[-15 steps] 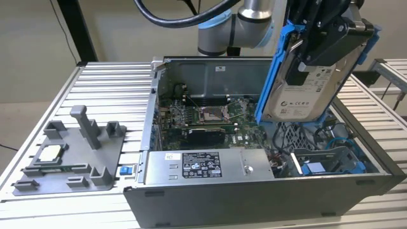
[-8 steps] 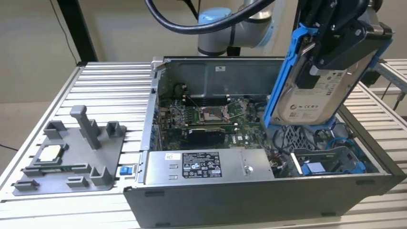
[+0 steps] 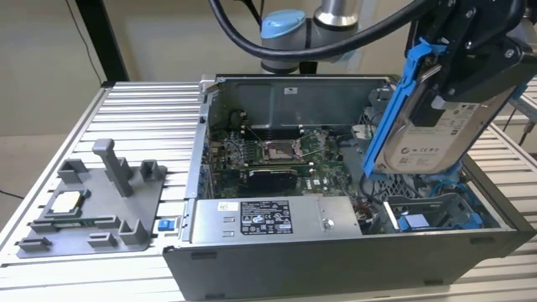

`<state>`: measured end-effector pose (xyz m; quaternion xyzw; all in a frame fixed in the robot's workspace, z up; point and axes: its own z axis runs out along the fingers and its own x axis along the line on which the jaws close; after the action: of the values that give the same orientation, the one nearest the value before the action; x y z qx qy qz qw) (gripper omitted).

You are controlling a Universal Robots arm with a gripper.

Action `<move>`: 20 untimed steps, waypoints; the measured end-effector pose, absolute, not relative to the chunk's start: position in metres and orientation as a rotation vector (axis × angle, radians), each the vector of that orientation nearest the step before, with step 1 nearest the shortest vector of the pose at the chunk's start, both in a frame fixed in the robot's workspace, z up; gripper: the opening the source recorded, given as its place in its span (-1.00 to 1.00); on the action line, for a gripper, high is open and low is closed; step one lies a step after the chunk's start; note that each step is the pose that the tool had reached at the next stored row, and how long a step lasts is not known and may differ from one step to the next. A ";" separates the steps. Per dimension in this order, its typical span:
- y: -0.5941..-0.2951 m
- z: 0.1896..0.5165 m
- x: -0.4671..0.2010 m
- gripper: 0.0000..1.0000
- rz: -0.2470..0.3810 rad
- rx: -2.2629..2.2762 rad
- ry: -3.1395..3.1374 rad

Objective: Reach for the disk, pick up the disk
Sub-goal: 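Pick up the disk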

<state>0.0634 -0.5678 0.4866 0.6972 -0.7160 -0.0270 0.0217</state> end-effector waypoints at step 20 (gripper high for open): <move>-0.579 0.478 0.102 -1.00 -0.086 2.160 -2.218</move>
<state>0.1021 -0.5794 0.4776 0.6972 -0.7160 -0.0278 0.0221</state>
